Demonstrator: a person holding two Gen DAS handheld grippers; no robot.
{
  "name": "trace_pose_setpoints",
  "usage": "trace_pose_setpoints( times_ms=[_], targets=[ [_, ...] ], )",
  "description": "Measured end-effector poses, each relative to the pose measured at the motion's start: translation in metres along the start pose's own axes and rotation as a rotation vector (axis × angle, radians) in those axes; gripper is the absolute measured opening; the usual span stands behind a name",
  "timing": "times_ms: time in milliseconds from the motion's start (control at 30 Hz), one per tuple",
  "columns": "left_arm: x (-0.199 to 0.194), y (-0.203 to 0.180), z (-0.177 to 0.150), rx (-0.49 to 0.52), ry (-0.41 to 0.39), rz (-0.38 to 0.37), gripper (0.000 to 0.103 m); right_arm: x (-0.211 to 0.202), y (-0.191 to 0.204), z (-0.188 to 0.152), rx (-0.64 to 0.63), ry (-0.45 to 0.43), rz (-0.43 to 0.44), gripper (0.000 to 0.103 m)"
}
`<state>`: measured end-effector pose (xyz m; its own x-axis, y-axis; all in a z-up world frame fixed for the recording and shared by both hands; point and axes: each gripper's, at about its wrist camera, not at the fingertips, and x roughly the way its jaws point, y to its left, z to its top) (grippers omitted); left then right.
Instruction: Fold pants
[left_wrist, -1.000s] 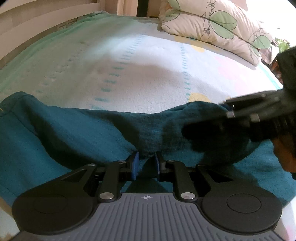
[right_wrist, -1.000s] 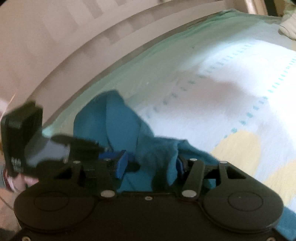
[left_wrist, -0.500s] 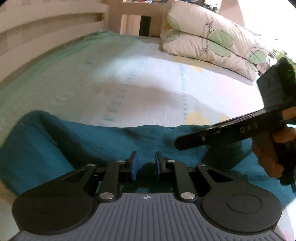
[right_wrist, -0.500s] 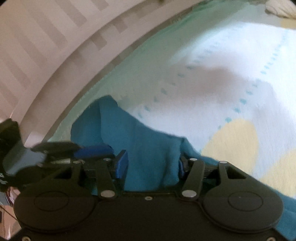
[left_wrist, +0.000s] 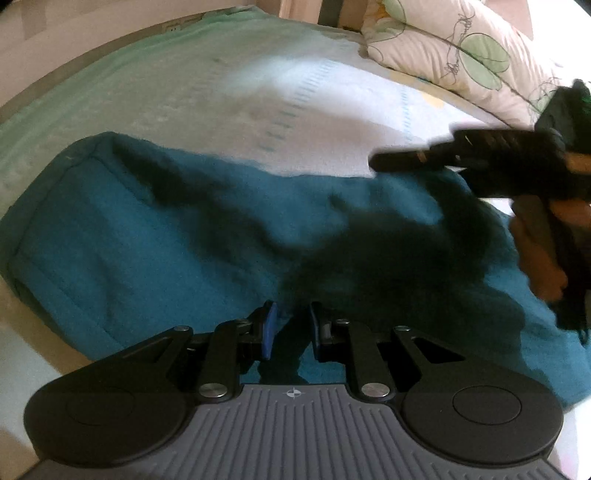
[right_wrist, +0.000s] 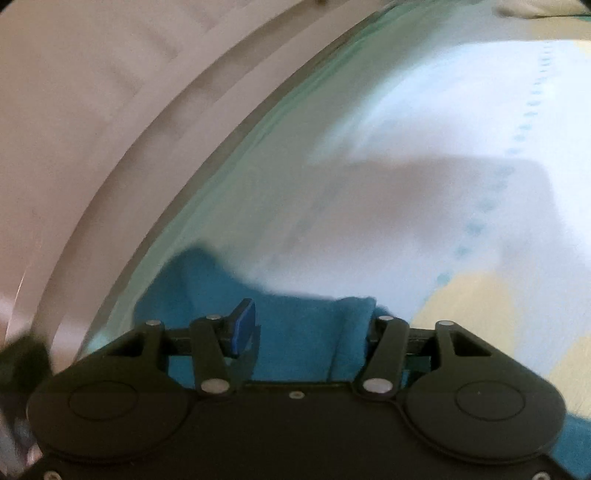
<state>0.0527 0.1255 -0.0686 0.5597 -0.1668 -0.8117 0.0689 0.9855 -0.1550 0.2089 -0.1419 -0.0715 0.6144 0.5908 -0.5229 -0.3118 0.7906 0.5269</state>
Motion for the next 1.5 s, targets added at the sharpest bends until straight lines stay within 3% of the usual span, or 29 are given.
trace_pose_setpoints(
  times_ms=[100, 233, 367, 433, 567, 633, 667, 700, 733, 767, 867, 933, 1067, 1167, 1300, 1433, 1500],
  targets=[
    [-0.001, 0.005, 0.000, -0.023, 0.001, -0.014, 0.019, 0.001, -0.013, 0.003, 0.085, 0.000, 0.024, 0.060],
    [-0.001, 0.008, 0.000, -0.039, 0.006, -0.027, 0.019, 0.002, -0.007, 0.007, 0.001, 0.005, -0.005, 0.059],
    [-0.003, 0.008, -0.002, -0.034, 0.004, -0.025, 0.019, 0.011, -0.012, 0.013, 0.038, 0.014, -0.019, 0.057],
    [-0.003, 0.008, -0.003, -0.032, 0.006, -0.026, 0.019, 0.013, -0.011, 0.012, 0.003, 0.018, -0.053, 0.049],
    [-0.003, 0.009, -0.002, -0.036, 0.019, -0.033, 0.019, 0.010, -0.014, 0.016, -0.030, 0.045, -0.098, 0.020],
    [-0.004, 0.010, -0.003, -0.035, 0.022, -0.032, 0.019, 0.001, -0.017, 0.021, -0.028, 0.052, -0.098, 0.020],
    [-0.004, 0.010, -0.004, -0.035, 0.025, -0.031, 0.019, -0.004, -0.016, 0.023, -0.036, 0.043, -0.125, 0.027],
    [-0.004, 0.011, -0.004, -0.037, 0.027, -0.031, 0.019, -0.015, -0.014, 0.024, -0.063, 0.010, -0.188, 0.042],
    [-0.004, 0.011, -0.003, -0.042, 0.029, -0.032, 0.019, -0.023, -0.012, 0.028, -0.098, -0.036, -0.270, 0.044],
    [-0.003, 0.012, -0.002, -0.049, 0.031, -0.033, 0.019, -0.032, -0.013, 0.034, -0.106, -0.063, -0.299, 0.044],
    [-0.003, 0.012, 0.000, -0.058, 0.043, -0.030, 0.019, -0.063, -0.021, 0.049, -0.025, -0.120, -0.267, 0.044],
    [-0.004, 0.010, 0.002, -0.056, 0.054, -0.020, 0.019, -0.076, -0.009, 0.049, -0.070, -0.117, -0.279, 0.044],
    [-0.008, 0.005, 0.004, -0.059, 0.060, -0.007, 0.019, -0.084, 0.022, 0.024, -0.222, -0.018, -0.288, 0.030],
    [-0.014, -0.001, 0.000, -0.025, 0.053, -0.002, 0.019, -0.087, 0.040, -0.013, -0.306, 0.100, -0.295, 0.029],
    [-0.009, -0.004, -0.006, 0.003, 0.101, 0.032, 0.019, -0.097, 0.053, -0.073, -0.411, 0.271, -0.298, 0.028],
    [-0.010, -0.008, -0.002, 0.006, 0.122, 0.061, 0.019, -0.105, 0.049, -0.125, -0.382, 0.453, -0.298, 0.028],
    [-0.012, -0.013, 0.004, 0.000, 0.121, 0.053, 0.019, -0.114, 0.054, -0.137, -0.405, 0.458, -0.282, 0.028]
  ],
)
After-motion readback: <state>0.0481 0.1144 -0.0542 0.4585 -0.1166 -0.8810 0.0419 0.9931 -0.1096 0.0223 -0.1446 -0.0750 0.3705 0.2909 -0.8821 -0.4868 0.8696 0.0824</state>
